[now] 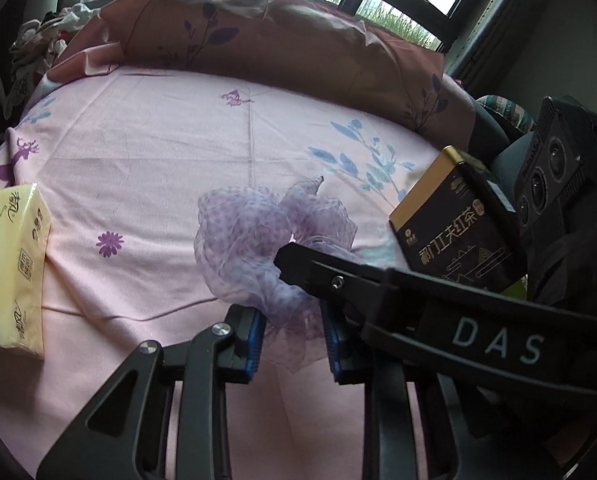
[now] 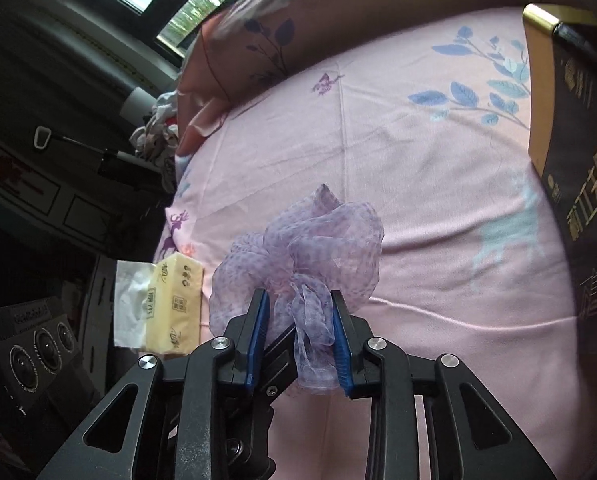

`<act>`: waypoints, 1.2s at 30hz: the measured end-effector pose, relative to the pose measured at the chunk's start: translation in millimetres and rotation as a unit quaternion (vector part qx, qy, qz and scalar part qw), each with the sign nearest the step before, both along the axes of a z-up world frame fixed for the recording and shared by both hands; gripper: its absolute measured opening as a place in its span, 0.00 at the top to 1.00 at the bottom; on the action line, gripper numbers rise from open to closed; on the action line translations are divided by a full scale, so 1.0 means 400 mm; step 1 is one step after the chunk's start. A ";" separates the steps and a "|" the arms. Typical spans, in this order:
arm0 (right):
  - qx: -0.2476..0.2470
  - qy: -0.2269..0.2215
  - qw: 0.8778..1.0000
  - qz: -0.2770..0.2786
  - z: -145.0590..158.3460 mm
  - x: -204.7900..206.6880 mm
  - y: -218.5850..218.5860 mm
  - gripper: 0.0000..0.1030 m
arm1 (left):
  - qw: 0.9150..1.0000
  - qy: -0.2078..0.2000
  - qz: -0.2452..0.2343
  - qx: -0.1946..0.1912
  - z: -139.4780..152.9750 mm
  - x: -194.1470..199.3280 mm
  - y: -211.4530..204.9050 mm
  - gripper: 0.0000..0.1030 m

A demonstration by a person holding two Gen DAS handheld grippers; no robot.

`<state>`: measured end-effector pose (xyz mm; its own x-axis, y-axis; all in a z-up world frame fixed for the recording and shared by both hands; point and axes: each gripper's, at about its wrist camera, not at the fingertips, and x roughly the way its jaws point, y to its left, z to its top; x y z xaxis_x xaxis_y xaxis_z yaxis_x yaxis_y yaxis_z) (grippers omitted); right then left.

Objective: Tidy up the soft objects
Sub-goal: 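Lift the bath puff and carry it over the box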

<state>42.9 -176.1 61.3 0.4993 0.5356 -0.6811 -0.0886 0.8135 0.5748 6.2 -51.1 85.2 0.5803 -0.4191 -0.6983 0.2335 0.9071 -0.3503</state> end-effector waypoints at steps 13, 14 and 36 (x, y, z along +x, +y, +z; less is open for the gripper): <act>0.040 -0.176 0.977 -0.112 0.239 -0.194 -0.282 0.68 | 0.979 -0.180 -0.098 0.011 0.248 -0.120 -0.263 0.78; 0.041 -0.184 0.973 -0.129 0.244 -0.209 -0.311 0.68 | 0.976 -0.185 -0.112 0.013 0.256 -0.124 -0.295 0.78; 0.132 -0.145 0.898 -0.394 0.058 -0.390 -0.781 0.68 | 0.934 -0.116 -0.331 0.074 0.147 -0.130 -0.819 0.77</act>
